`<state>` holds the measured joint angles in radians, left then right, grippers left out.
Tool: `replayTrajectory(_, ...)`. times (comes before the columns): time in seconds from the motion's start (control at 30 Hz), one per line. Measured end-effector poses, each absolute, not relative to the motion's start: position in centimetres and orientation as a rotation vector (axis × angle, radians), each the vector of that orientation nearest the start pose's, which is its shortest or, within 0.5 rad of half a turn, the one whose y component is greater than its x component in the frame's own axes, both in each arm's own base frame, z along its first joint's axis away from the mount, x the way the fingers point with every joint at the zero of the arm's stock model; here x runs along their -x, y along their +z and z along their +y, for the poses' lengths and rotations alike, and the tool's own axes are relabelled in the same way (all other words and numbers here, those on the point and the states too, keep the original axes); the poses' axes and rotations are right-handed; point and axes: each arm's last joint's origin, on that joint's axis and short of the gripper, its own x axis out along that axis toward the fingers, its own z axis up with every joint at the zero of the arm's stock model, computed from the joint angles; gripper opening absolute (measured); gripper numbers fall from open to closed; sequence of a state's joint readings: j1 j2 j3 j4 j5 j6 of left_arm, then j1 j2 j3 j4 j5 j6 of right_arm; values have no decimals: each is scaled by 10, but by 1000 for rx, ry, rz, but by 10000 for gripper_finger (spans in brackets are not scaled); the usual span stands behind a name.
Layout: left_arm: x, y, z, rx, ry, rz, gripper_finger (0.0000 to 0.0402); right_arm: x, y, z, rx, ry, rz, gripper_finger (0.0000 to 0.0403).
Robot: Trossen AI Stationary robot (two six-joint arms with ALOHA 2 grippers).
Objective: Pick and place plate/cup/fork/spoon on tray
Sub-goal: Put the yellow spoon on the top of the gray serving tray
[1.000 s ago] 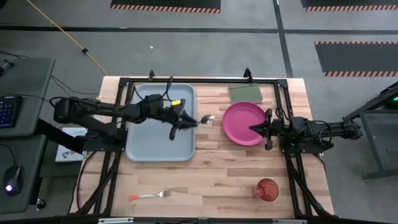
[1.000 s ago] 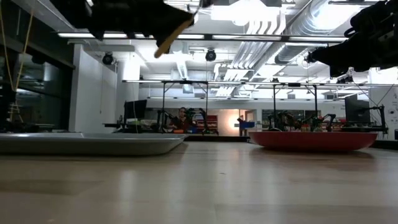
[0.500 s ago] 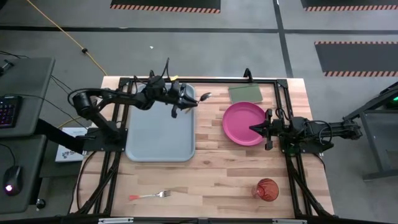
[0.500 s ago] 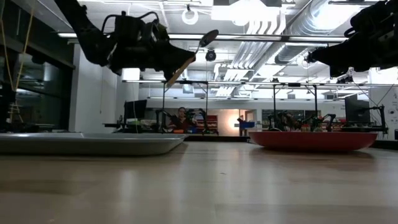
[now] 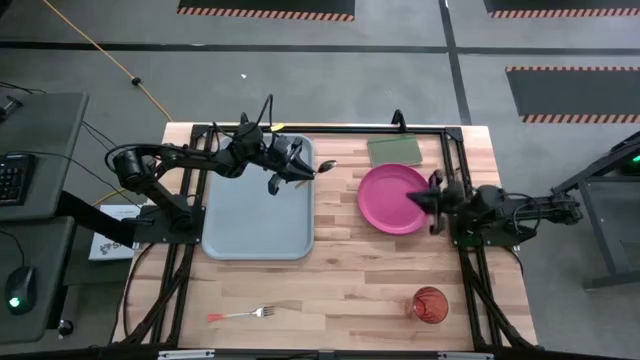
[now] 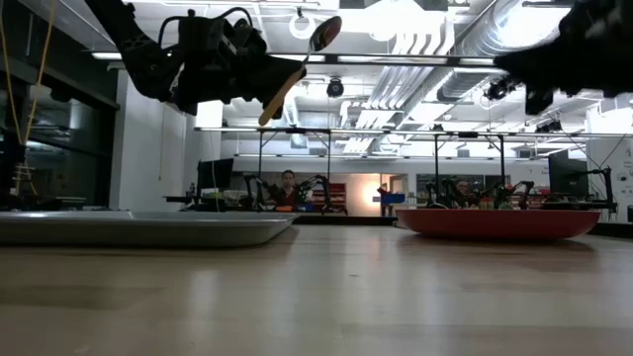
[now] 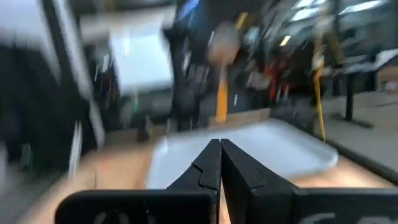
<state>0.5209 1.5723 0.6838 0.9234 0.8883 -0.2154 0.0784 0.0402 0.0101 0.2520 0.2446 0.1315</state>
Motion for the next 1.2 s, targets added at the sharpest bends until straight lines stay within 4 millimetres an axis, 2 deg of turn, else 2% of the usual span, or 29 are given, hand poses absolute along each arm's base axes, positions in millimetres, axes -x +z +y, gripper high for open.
replayTrajectory(0.1, -278, 218, 134, 191, -369, 14, 43, -92, 202, -3, -253, -234, -400, 0)
replayTrajectory(0.17, -278, 218, 134, 191, -368, 13, 44, -93, 208, -4, -266, -252, -453, 0)
replayTrajectory(0.33, -278, 219, 134, 219, -347, 15, 45, -116, 206, -8, -226, -248, -402, 0)
replayTrajectory(0.43, -281, 223, 136, 282, -345, 18, 45, -142, 209, -18, -215, -327, -306, 1)
replayTrajectory(0.57, -284, 228, 134, 340, -375, 25, 45, -192, 219, -41, -174, -350, -148, 16)
replayTrajectory(0.73, -285, 228, 130, 410, -413, 48, 45, -255, 227, -73, -98, -246, -18, 80)
replayTrajectory(0.83, -285, 228, 129, 449, -443, 66, 45, -280, 229, -92, -67, -175, 18, 130)
replayTrajectory(1.0, -280, 228, 134, 510, -504, 98, 45, -295, 239, -108, -55, -11, -4, 191)
replayTrajectory(1.2, -275, 228, 143, 531, -490, 101, 45, -299, 249, -100, 14, 63, -89, 208)
